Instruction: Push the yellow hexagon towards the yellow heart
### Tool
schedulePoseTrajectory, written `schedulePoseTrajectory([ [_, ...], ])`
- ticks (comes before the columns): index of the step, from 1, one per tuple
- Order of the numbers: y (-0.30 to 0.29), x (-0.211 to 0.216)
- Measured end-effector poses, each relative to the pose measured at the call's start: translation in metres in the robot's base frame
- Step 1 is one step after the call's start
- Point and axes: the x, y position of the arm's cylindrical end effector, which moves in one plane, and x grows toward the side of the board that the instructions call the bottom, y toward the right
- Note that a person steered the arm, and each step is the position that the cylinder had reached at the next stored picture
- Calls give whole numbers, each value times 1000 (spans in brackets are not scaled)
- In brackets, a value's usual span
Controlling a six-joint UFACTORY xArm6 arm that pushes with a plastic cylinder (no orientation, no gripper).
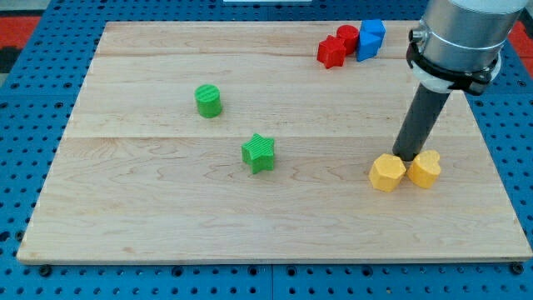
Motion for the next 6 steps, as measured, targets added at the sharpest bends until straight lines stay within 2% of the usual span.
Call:
schedulePoseTrajectory([
  [1,10,-4],
  [2,20,21],
  [3,31,66],
  [4,32,20],
  [5,-13,-14],
  [6,-65,-10],
])
